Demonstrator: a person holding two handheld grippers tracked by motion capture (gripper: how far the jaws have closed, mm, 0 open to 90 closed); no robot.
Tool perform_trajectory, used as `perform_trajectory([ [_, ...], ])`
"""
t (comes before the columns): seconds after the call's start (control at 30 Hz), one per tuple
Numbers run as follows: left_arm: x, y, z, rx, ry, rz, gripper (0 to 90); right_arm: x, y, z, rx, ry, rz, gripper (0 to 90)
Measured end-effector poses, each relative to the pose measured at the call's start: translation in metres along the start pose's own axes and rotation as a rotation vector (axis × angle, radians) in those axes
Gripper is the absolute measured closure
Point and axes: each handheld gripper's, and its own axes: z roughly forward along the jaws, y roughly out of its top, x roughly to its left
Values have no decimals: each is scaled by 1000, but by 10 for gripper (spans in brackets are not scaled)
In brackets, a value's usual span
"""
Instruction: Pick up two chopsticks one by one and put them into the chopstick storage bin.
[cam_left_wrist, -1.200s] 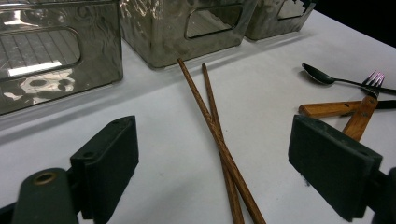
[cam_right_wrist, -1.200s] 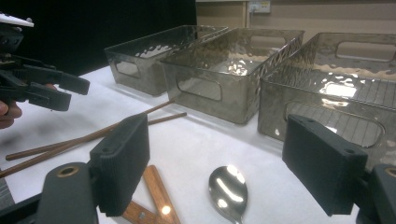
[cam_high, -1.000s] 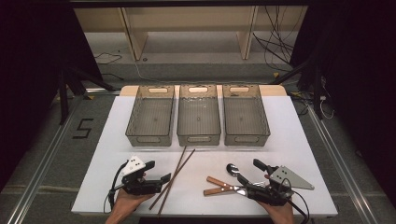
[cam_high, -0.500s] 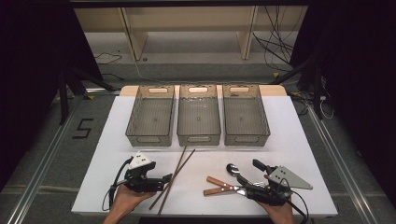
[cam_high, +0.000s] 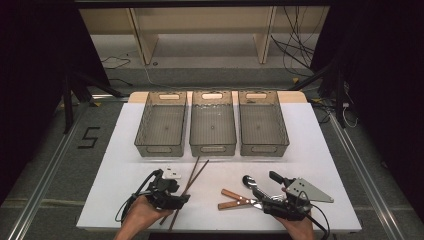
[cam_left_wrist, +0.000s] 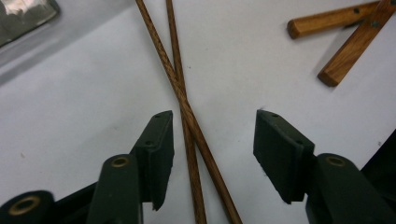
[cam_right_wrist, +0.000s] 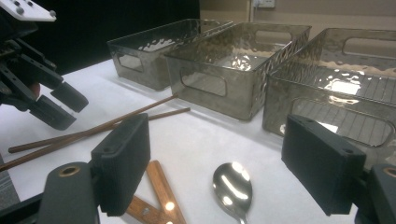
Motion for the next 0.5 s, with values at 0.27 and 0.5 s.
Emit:
perform_trajectory([
  [0.27, -3, -1, 6, 61, -26, 24, 615, 0, 0, 1, 7, 3, -2, 247],
  [0.5, -4, -3, 11, 110, -25, 27, 649, 1, 0, 1, 5, 6, -1, 249],
])
